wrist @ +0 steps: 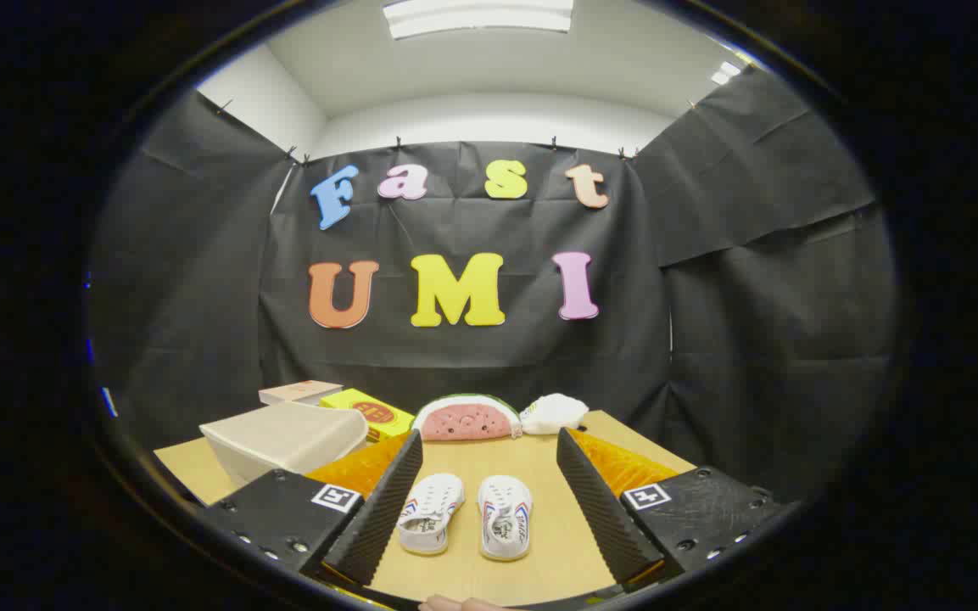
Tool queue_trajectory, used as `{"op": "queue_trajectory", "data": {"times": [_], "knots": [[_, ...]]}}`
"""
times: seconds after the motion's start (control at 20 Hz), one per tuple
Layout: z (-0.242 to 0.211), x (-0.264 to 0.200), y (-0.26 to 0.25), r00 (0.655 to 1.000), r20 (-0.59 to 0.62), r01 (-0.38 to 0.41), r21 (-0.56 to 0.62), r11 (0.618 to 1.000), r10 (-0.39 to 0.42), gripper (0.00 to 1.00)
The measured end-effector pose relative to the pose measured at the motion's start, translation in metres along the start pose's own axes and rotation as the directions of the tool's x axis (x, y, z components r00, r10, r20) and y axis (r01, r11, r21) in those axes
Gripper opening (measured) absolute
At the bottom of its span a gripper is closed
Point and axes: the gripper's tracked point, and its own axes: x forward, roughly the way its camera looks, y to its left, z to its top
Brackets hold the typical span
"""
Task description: Open the storage box then place both shoes into the box .Put the left shoe in first, then the right shoe, with the right side of both shoes facing outward in a uniform manner.
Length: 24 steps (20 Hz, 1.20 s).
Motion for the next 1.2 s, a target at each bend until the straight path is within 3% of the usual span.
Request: {"op": "queue_trajectory", "data": {"times": [0.45,0.95,1.2], "knots": [[-0.009,0.005,0.012,0.999,-0.005,-0.032,-0.031,0.999,0.031,0.96],[-0.016,0.029,0.0,1.0,-0.014,-0.012,-0.011,1.0,0.012,0.96],[-0.023,0.074,0.018,0.994,-0.065,-0.089,0.008,0.996,0.089,0.96]]}}
